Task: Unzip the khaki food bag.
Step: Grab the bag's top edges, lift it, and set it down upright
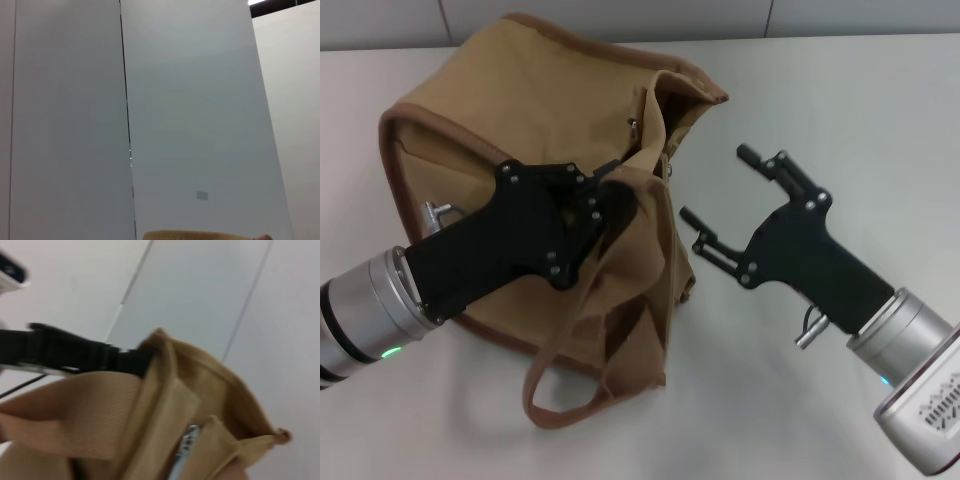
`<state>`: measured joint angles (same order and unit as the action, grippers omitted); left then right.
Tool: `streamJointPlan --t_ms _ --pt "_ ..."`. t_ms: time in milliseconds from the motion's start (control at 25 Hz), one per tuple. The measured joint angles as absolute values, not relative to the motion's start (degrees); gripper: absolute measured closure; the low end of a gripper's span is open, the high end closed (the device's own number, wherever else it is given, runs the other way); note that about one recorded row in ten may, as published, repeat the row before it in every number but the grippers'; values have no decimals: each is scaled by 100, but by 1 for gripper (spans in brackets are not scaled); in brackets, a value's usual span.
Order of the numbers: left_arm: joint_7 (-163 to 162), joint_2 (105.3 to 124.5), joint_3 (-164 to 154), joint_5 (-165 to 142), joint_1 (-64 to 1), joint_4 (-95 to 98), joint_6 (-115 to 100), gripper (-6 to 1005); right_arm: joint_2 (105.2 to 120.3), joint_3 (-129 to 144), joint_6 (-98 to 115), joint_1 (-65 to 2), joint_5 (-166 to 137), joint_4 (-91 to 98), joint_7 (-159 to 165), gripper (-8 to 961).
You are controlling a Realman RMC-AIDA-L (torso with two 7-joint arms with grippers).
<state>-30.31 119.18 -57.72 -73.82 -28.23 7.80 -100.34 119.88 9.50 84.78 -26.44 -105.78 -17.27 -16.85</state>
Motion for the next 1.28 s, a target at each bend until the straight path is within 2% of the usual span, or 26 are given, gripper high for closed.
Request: streamJointPlan --t_ms 640,1280 --pt "-3077 11918 -5261 -7355 -3069 789 -10100 953 11988 791 8578 -2552 -10635 -1907 -1694 164" --pt "-2240 11917 -5231 -7332 -3129 144 -9920 950 11988 737 8500 -2882 -10600 -2005 -1668 165"
